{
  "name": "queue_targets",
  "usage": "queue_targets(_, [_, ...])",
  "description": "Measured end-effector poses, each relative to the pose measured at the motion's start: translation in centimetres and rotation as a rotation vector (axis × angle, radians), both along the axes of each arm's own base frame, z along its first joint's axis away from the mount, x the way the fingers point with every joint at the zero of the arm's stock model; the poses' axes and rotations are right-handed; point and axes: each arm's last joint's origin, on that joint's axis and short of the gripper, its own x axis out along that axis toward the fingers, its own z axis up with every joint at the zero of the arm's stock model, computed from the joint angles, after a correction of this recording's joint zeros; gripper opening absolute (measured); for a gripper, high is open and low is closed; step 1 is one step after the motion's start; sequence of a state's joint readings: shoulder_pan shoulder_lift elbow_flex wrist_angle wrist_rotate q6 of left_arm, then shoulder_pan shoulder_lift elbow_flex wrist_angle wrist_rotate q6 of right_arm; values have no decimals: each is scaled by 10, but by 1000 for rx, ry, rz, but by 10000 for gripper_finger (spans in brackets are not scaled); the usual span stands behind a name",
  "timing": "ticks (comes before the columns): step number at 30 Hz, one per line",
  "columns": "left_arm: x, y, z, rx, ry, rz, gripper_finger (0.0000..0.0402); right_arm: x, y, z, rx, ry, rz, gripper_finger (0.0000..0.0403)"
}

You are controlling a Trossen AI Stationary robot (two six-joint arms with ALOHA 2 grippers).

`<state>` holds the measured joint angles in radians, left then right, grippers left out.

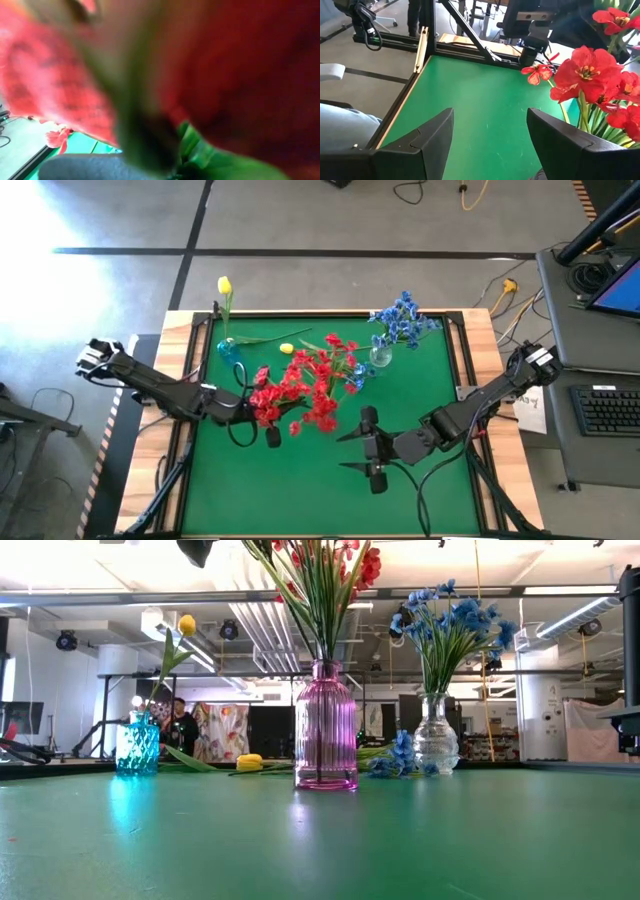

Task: Sort flowers into vase by color
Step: Put the red flowers into the purple vase

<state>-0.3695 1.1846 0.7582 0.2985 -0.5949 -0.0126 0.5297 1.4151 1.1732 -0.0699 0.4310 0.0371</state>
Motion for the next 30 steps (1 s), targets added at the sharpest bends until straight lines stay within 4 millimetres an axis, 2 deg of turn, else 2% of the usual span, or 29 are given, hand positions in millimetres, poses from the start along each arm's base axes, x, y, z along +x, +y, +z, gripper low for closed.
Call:
queue_targets(7, [2,-1,-1,-1,-2,0,1,-5,-5,-16,39,106,-123,244])
queue_targets(14, [2,-1,-1,1,-2,0,1,-14,-13,-55,41,173,-245,244])
queue_targets(20, [2,-1,-1,2,-2,0,1,-24,-29,-95,47,106,-426,251])
queue_targets(26, [2,-1,-1,1,-4,0,1,-30,-46,-123,139,9,-451,291])
queue_targets(30, [2,-1,-1,0,-7,0,1,-34,-52,-141,101,-34,-429,315])
